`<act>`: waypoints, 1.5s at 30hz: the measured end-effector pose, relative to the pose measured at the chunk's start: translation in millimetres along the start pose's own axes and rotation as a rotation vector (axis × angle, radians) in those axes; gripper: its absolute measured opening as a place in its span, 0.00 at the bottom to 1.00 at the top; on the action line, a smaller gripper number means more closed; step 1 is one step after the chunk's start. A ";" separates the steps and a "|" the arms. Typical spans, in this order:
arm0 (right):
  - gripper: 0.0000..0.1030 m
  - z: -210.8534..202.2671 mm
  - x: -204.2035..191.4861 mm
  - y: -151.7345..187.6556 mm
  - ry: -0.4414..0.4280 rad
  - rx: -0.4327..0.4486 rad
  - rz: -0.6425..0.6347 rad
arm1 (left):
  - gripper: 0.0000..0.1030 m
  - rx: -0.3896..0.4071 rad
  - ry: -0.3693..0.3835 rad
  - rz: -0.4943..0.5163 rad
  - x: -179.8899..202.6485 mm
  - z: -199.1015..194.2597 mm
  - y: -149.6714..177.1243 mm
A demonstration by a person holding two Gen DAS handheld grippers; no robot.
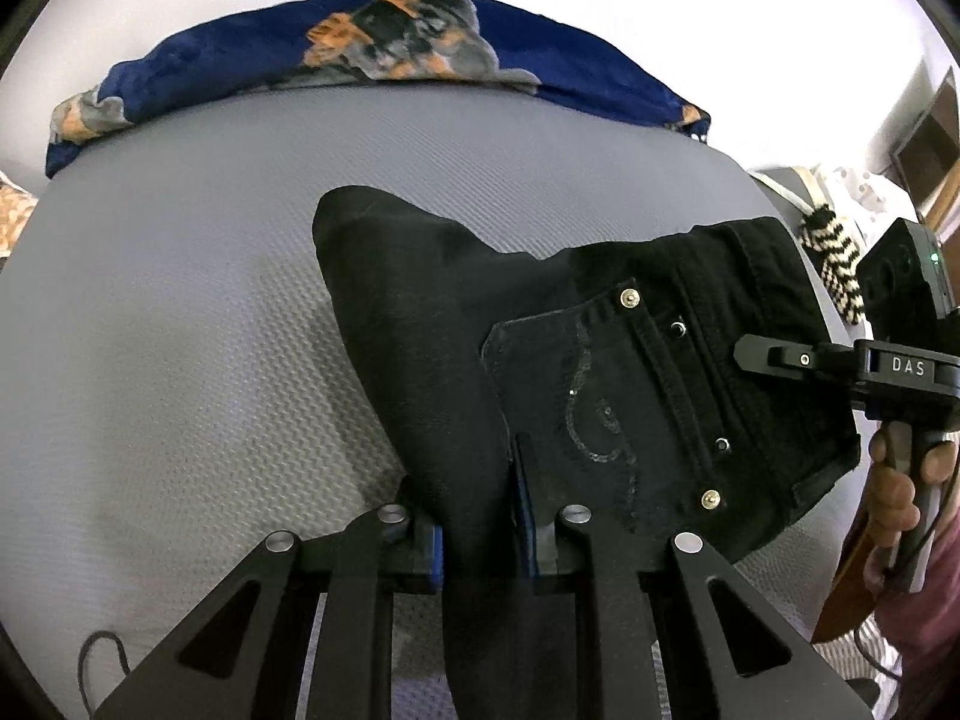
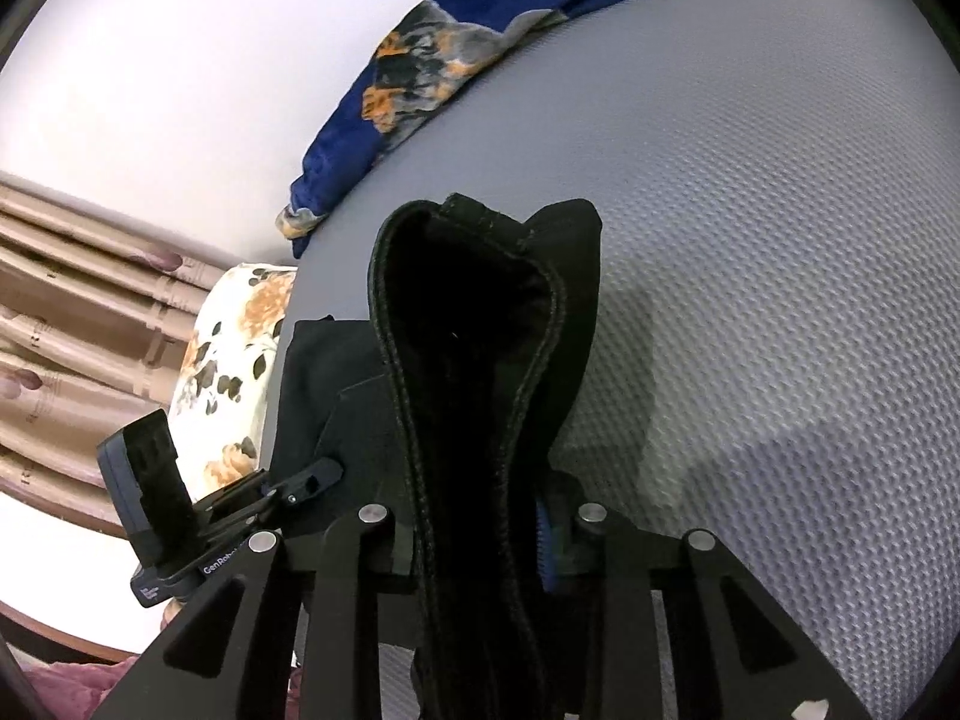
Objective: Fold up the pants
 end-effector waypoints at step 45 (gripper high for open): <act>0.46 97.7 -16.5 -141.5 0.318 0.086 -0.098 | 0.53 0.044 -0.058 -0.174 -155.4 81.0 -108.7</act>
Point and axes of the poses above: each gripper's, at about its wrist camera, not at the fingertips, and z roughly the way its jaws point, x to its right, y to its underside, the point moved 4 cm from there along z, roughly the way its jaws point, and after that the axes turned 8 degrees about z, right-handed, at the moved point
